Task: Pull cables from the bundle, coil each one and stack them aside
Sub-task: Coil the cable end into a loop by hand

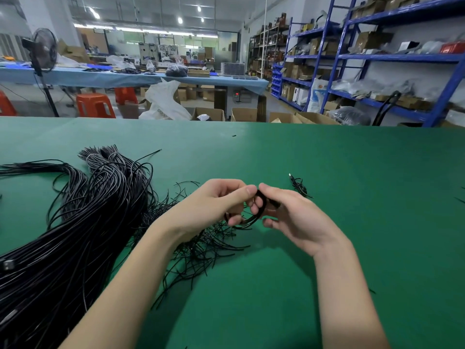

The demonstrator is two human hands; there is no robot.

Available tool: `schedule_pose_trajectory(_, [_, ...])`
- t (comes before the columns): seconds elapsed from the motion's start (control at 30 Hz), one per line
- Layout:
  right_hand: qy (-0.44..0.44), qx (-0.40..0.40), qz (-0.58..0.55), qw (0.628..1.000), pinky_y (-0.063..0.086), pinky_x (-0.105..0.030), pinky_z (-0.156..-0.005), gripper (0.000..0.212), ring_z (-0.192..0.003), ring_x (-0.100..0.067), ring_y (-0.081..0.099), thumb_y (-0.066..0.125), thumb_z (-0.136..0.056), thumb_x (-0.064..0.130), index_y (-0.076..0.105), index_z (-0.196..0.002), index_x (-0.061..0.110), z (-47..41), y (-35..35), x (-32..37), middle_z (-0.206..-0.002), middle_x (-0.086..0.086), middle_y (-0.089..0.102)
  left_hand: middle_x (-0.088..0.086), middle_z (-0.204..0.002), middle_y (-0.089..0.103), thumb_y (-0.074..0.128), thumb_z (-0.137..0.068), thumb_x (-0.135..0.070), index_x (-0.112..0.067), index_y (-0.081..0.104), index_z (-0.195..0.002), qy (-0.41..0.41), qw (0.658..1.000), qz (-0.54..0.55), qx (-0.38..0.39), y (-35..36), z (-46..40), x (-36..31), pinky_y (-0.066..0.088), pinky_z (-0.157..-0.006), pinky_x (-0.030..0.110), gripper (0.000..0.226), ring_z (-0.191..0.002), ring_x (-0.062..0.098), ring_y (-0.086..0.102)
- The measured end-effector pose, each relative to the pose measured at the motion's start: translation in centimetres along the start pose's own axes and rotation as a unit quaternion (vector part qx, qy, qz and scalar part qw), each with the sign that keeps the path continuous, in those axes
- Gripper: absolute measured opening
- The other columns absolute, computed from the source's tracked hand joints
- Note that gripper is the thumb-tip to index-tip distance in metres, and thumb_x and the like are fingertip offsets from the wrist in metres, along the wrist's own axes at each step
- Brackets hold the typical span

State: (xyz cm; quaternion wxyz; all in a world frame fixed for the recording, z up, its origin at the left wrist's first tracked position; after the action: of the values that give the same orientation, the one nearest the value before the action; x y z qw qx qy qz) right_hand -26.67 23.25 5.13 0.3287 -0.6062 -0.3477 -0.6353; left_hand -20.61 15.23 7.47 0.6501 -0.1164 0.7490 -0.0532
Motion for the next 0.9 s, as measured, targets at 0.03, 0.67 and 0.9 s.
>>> schedule_pose_trajectory(0.03, [0.002,0.003,-0.022,1.0,0.04,-0.027,-0.069,0.032,-0.075,-0.008,0.061,0.059,-0.094,0.039,0.074,-0.069,0.025,-0.03,0.12,-0.11,-0.079,0.004,0.066,-0.005,-0.069,0.055,0.051,-0.105,-0.03,-0.009,0.065,-0.094,-0.009,1.0,0.023,0.001,-0.12,0.06,0.25,0.048,-0.076,0.028,0.028,-0.055,0.014,0.041])
schedule_pose_trajectory(0.67, [-0.027,0.025,-0.163,0.986,0.055,-0.026,-0.066,0.031,-0.075,-0.021,0.067,0.071,-0.076,0.044,0.067,-0.095,0.02,0.43,0.07,-0.62,-0.063,-0.003,0.056,-0.004,-0.061,0.043,0.06,-0.095,-0.041,-0.022,0.06,-0.08,-0.057,0.997,0.025,0.043,-0.01,0.97,0.88,0.055,-0.088,0.034,0.024,-0.061,0.021,0.059])
schedule_pose_trajectory(0.9, [-0.032,0.004,-0.199,0.98,0.056,-0.026,-0.066,0.019,-0.067,-0.017,0.066,0.074,-0.073,0.04,0.072,-0.081,0.023,0.09,-0.22,-0.91,-0.061,-0.002,0.057,-0.003,-0.06,0.048,0.056,-0.102,-0.038,-0.022,0.059,-0.081,-0.04,0.998,0.009,0.047,0.05,0.88,0.68,0.04,-0.11,0.059,0.026,-0.052,0.015,0.052])
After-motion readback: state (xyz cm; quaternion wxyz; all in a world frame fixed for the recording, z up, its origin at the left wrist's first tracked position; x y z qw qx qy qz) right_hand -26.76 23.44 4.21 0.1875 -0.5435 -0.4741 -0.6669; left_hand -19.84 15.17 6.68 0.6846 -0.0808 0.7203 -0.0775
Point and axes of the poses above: each hand's wrist, its own z-axis away from the middle knuckle, its own y-axis out of the palm, x = y × z, the point moved 10 cm from there along -z, towards the middle knuckle
